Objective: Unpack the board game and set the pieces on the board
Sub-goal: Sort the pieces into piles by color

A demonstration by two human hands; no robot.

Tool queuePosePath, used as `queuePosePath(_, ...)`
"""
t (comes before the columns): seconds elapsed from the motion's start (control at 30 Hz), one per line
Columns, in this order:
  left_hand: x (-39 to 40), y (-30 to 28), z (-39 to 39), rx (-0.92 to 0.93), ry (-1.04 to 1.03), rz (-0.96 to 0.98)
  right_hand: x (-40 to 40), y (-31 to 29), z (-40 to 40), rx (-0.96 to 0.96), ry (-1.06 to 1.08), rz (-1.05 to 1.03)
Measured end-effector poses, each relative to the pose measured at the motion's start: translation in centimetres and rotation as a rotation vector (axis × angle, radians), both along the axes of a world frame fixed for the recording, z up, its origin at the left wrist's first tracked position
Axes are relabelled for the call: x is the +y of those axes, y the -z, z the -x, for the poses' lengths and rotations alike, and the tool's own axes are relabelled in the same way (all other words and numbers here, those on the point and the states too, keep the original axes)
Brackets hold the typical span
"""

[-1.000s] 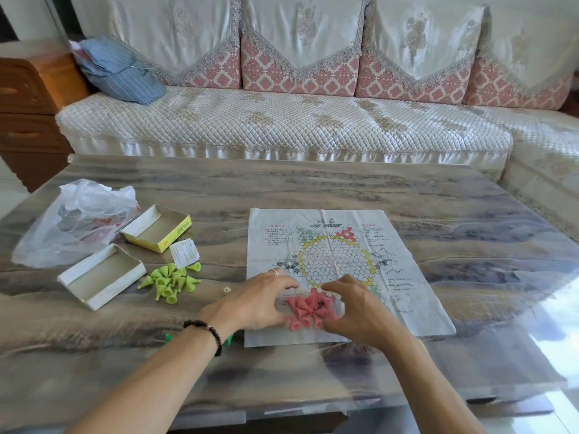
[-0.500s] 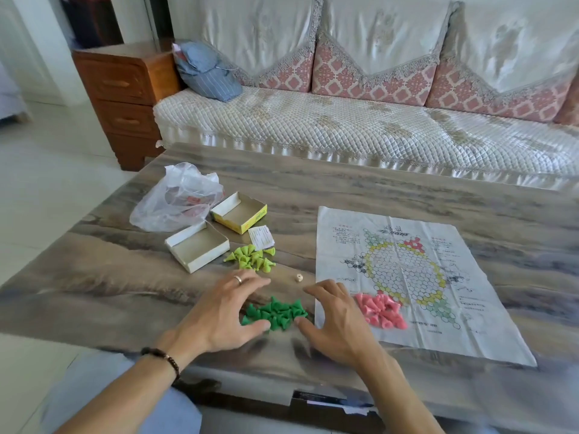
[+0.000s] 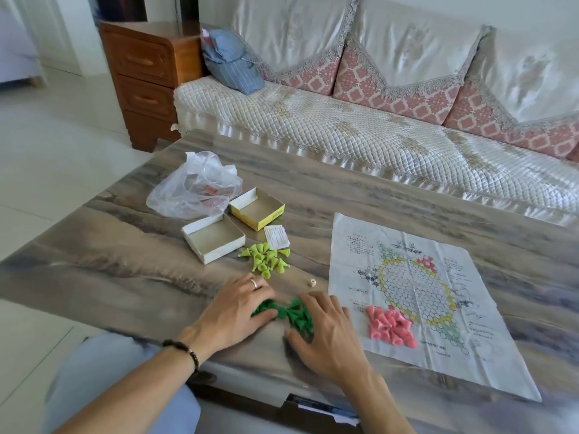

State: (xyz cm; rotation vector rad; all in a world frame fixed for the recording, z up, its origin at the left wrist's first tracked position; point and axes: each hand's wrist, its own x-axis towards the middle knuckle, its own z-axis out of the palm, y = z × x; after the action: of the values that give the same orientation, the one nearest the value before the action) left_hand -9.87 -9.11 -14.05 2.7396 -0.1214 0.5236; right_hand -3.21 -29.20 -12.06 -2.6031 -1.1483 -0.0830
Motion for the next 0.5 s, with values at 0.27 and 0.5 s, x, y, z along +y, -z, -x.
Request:
queuePosePath(0.27, 1.4, 0.0, 0.5, 0.046, -0.024, -0.055, 3.8, 1.5, 0.1, -0.166, -0.009, -0.025)
queuePosePath(0.5, 0.8, -0.1, -0.5, -0.009, -0.097, -0.105, 4.6, 1.8, -0.2, -0.182, 0.04, -0.113)
